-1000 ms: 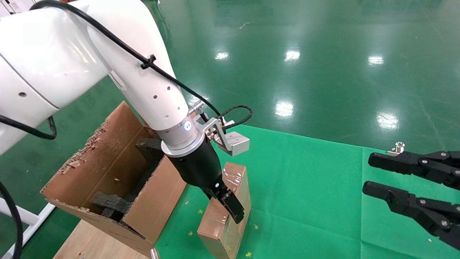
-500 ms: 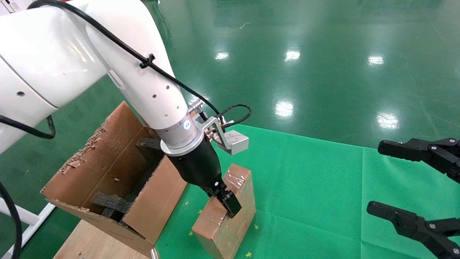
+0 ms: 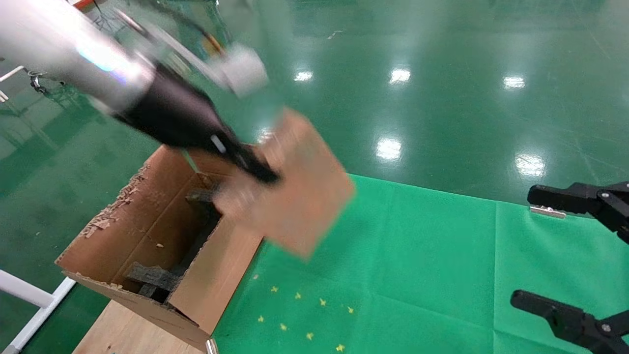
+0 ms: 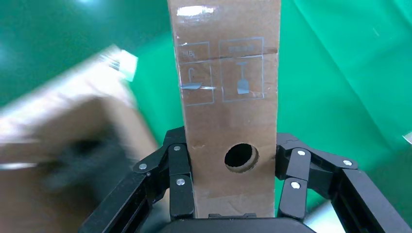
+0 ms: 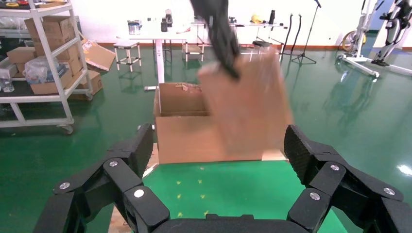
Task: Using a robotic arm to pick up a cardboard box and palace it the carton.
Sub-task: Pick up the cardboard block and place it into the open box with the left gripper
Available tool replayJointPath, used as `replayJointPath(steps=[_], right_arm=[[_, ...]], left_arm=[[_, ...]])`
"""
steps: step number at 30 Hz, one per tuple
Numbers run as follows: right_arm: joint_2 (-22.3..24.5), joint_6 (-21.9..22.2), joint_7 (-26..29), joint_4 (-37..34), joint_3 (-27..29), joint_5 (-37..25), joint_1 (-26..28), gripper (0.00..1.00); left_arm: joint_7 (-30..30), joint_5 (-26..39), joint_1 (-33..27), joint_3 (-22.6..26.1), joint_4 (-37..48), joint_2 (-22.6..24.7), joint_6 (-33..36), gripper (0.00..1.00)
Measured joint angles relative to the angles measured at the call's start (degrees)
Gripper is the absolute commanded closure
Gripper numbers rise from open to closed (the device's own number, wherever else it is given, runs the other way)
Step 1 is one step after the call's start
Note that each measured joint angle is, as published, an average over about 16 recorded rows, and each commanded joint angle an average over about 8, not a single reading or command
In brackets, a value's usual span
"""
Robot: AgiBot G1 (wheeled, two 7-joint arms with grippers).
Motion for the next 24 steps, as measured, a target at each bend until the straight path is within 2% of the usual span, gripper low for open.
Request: replayJointPath(steps=[5, 10, 17, 24], right_arm=[[0.0, 0.0, 0.0, 0.0, 0.0, 0.0, 0.0, 0.00], [0.0, 0.0, 0.0, 0.0, 0.0, 0.0, 0.0, 0.00], [0.0, 0.0, 0.0, 0.0, 0.0, 0.0, 0.0, 0.00], [0.0, 0.0, 0.0, 0.0, 0.0, 0.0, 0.0, 0.00]], left_arm=[[5.7, 4.0, -6.3, -0.5, 1.9, -5.2, 0.7, 1.00], [11.1, 7.7, -8.4, 0.9, 5.3, -9.1, 0.6, 1.00], [18.7, 10.1, -4.6, 4.1, 13.5, -11.9, -1.8, 1.00], [26.5, 10.2, 2.3, 6.2, 25.6, -11.0, -6.2, 1.00]])
